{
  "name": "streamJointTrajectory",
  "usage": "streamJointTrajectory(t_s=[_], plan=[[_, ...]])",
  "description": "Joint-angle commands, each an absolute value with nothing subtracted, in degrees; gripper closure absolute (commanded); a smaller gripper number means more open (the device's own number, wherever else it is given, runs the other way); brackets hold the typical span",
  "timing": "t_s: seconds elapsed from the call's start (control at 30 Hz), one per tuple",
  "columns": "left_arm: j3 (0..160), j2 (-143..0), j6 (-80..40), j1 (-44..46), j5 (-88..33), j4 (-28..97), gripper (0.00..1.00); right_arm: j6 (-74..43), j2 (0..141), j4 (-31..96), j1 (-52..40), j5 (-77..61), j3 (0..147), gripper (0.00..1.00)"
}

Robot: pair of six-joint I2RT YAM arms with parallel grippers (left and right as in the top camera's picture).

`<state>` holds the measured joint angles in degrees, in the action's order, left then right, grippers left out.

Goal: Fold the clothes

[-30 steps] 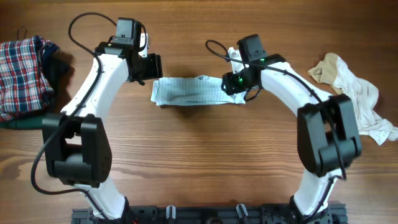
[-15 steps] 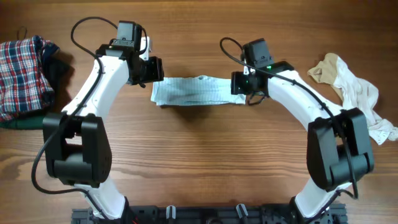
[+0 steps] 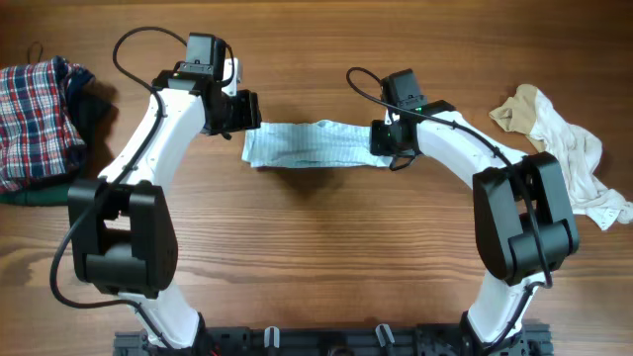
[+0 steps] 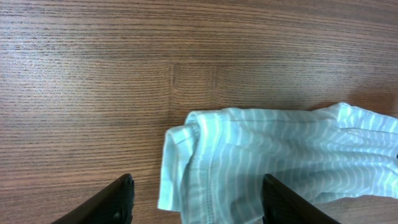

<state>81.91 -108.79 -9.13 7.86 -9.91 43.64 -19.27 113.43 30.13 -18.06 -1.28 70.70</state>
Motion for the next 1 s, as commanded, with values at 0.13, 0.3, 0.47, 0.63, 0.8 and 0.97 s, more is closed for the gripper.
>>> streamJointTrajectory(t_s=[0.13,0.3,0.47,0.63,0.8,0.97], plan=[[81.32,-108.55,-8.82,7.66,-10.66,43.72,0.39,-16.49,116.25,35.24,-15.25,1.56,71.29,0.96],[81.32,-108.55,-8.80,7.66,-10.66,43.72,0.39,-13.47,114.85,37.36,-9.02,1.48,71.48,0.95],[81.32,-108.55,-8.82,7.66,-10.66,43.68,0.40,-12.73,114.85,37.69,-5.56,1.52,71.48,0.96],[81.32,-108.55,-8.82,7.66,-10.66,43.72,0.40,-10.72,114.43,40.03,-3.42,1.50,73.78,0.96],[81.32,-108.55,-8.82,7.66,-10.66,43.72,0.42,-8.60,112.49,43.27,-3.11,3.38,76.66,0.96],[81.32,-108.55,-8.82,7.66,-10.66,43.72,0.41,-10.70,112.38,43.13,-3.11,3.42,76.60,0.79]])
